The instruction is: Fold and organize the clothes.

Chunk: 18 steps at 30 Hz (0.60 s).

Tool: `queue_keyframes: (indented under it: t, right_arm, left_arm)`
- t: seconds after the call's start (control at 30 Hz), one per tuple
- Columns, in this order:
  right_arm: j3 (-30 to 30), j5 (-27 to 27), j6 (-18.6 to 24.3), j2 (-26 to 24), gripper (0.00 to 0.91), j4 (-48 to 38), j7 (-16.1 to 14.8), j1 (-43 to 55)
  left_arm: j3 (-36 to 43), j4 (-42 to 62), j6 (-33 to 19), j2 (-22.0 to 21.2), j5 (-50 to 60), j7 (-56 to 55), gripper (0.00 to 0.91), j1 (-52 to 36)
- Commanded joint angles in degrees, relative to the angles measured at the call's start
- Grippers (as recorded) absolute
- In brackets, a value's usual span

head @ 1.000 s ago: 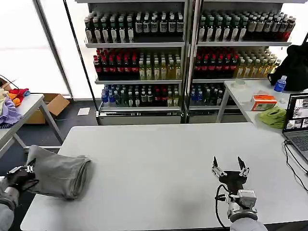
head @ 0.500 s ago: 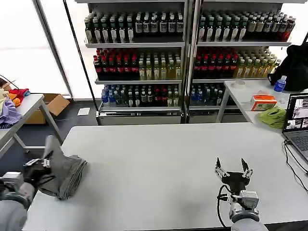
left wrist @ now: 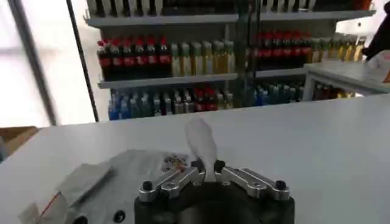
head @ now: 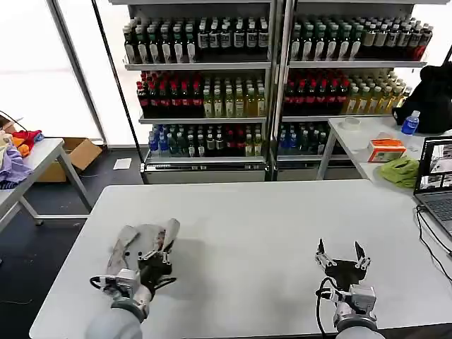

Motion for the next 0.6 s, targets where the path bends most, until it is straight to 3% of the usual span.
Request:
queue_keyframes:
  t: [0.03,0.43,0.47,0.5,0.6]
  right_arm:
    - [-0.5,-2.4,-0.6,1.3,0.907,-0.4,-0.1,0.0]
    - [-2.3,-2.9,-1.6,1.7,0.907,-1.7,-0.1,1.8]
    - [-2.4,-2.9,-1.6,1.7,0.907,-1.8,-0.2,1.8]
    - [-2.3,-2.9,-1.6,1.6,0.907,-1.8,-0.4,1.7]
    - [-2.1,-2.7,-2.0,1.3,0.907,-1.6,-0.9,1.3]
  left_arm:
    - [11.6,6.1,2.4,-7.2,-1.5,-6.1,0.0,-9.5]
    - [12.5,6.1,-0.6,-10.9,-13.3,-7.6,0.0,-12.0]
    - [12.5,6.4,-1.3,-10.9,-13.4,-6.6,0.353,-11.9]
    - [12.4,6.6,-1.9,-10.9,-14.0,-5.6,0.907,-11.7]
    - [11.8,6.6,-4.4,-10.3,-16.7,-0.6,0.907,-11.1]
